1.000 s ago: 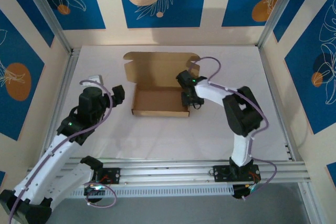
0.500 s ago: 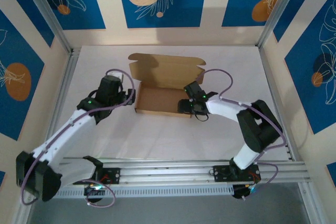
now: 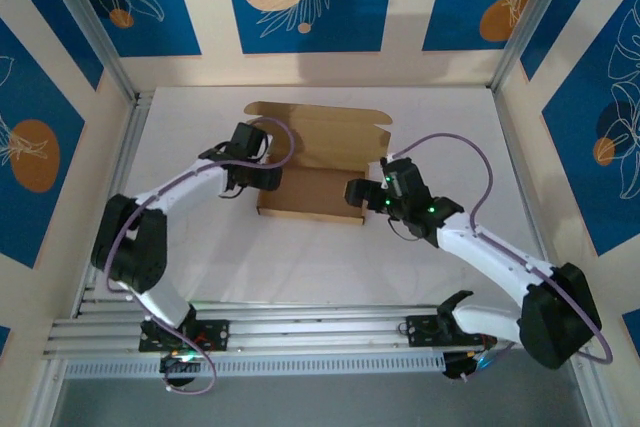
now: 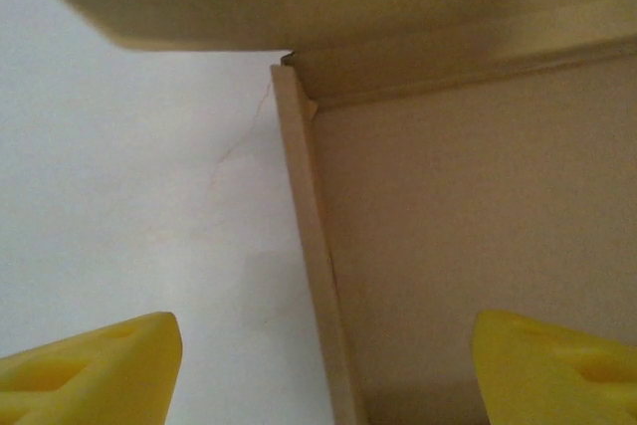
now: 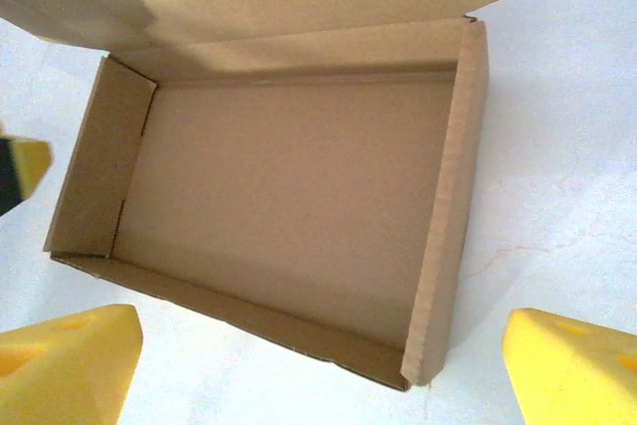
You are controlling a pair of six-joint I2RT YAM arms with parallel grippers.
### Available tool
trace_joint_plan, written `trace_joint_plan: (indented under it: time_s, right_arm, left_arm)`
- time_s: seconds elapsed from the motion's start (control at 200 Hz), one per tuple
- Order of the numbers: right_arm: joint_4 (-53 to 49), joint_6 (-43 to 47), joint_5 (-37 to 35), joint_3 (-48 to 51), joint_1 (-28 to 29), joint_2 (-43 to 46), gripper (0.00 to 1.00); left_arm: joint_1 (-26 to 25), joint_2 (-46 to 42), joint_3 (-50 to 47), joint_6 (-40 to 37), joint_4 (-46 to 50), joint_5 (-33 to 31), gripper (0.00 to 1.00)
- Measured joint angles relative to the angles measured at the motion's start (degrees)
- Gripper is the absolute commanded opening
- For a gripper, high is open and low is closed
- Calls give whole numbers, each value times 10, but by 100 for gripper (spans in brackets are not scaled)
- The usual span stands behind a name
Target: Fold the paper box
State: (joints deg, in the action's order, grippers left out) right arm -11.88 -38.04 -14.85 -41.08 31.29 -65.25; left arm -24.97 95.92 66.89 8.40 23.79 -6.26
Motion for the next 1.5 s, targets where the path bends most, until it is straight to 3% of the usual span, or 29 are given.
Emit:
trace_joint_plan:
  time_s: [0.16, 0.375, 0.535, 0.775, 0.895, 1.075, 1.311, 1.501]
  right_arm:
    - [-8, 0, 3, 27, -27, 51, 91]
    - [-17, -6, 3, 43, -59, 85, 85]
    - [-24, 1, 3, 38, -73, 85, 84]
    - [23, 101, -6, -6, -79, 43, 88]
    - [41, 163, -5, -59, -89, -21, 92]
    - [80, 239, 2, -111, -128, -103, 94]
    - [84, 329, 39, -155, -204, -173, 97]
    - [90, 435, 159, -190, -213, -224, 94]
  left_arm:
    - [0, 63, 36, 4, -2, 3, 55]
    - [-1, 90, 18, 42, -12, -20, 43]
    - [-7, 49, -42, 68, -27, -48, 74]
    - [9, -145, -73, 31, -68, -92, 96]
    - [53, -178, -73, -18, -135, -64, 98]
    - [124, -110, -78, -67, -234, 53, 97]
    - [128, -36, -113, -103, -394, 163, 95]
    - [129, 5, -113, -104, -486, 200, 94]
